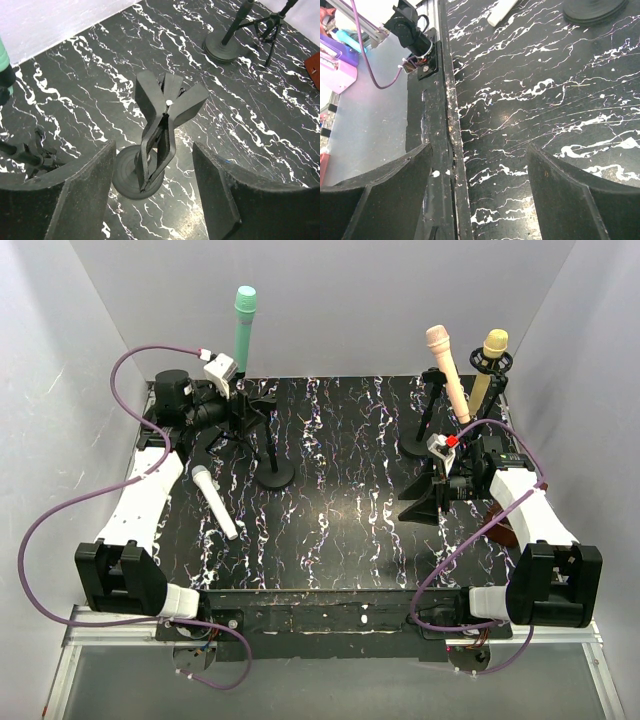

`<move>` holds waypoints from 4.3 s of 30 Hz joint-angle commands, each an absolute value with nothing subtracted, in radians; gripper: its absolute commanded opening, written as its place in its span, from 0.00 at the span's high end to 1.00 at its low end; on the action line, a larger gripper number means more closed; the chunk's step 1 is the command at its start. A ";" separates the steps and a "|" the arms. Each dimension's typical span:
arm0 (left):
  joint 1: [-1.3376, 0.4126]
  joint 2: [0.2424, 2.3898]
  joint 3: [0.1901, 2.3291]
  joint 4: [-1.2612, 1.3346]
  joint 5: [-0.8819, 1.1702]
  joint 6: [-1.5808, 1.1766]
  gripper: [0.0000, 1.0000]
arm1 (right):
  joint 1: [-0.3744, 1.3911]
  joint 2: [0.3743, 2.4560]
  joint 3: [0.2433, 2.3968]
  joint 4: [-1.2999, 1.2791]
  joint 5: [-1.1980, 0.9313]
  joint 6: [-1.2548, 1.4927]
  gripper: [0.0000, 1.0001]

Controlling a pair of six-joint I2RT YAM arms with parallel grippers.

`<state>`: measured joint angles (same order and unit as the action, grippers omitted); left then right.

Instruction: Attach the microphones to the stand

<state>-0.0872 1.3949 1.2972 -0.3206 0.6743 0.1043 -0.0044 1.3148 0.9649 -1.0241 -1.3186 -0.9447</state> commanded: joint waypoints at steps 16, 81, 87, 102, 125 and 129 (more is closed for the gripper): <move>-0.118 1.356 1.335 -0.262 0.721 0.105 1.00 | -0.002 1.302 0.980 -1.042 -1.307 -0.966 0.18; -0.680 1.199 1.221 -0.342 0.000 -0.195 1.00 | -0.002 1.361 0.982 -1.065 -1.243 -1.014 0.20; -0.678 1.238 1.220 -0.249 0.147 -0.195 1.00 | -0.002 1.365 0.983 -1.063 -1.235 -1.014 0.20; -0.716 1.345 1.154 0.067 0.655 -0.319 0.30 | -0.003 1.373 0.988 -1.074 -1.227 -1.020 0.20; -0.644 1.054 1.140 -0.314 0.574 0.214 0.02 | -0.002 1.374 0.979 -1.074 -1.218 -1.035 0.20; -0.630 1.065 1.128 -0.330 0.613 0.406 0.02 | -0.003 1.376 0.977 -1.075 -1.221 -1.039 0.20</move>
<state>-0.6449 1.0496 1.1175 -0.2493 0.6044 0.1558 -0.0044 1.3785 0.9649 -1.0561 -1.2068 -1.0111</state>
